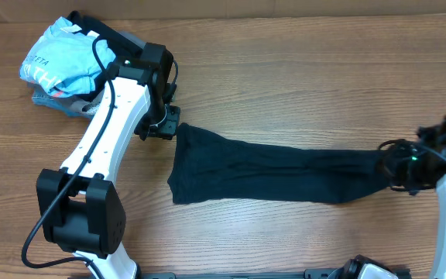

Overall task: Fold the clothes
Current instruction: 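Fold the right end of the black strip leftward toward the left gripper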

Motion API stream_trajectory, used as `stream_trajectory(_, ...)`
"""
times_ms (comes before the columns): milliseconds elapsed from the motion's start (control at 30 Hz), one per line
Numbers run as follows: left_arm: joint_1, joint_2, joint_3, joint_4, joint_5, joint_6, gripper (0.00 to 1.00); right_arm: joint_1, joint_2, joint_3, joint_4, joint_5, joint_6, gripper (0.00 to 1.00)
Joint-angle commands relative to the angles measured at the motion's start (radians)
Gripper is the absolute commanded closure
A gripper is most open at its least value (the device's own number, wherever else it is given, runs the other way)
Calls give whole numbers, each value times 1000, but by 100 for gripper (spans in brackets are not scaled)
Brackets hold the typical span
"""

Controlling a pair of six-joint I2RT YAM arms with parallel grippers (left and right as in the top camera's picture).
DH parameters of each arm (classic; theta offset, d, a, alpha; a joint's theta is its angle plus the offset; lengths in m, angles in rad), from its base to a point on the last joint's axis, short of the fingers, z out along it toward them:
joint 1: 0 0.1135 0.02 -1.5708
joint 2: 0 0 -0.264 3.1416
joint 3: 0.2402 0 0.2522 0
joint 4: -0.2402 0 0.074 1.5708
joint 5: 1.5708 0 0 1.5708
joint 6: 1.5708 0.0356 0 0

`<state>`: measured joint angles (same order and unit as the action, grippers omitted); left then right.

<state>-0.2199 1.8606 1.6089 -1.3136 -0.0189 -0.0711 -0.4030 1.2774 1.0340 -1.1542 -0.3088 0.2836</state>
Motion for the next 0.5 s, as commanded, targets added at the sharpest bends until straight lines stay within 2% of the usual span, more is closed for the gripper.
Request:
stream_trajectory(0, 5, -15, -6, 3, 12, 22, 62, 108, 5, 11, 26, 3, 59, 96)
stream_trajectory(300, 5, -15, -6, 3, 12, 23, 62, 502, 119, 11, 158, 47, 319, 96)
stream_trajectory(467, 5, -15, -6, 12, 11, 23, 57, 689, 222, 11, 249, 47, 410, 96)
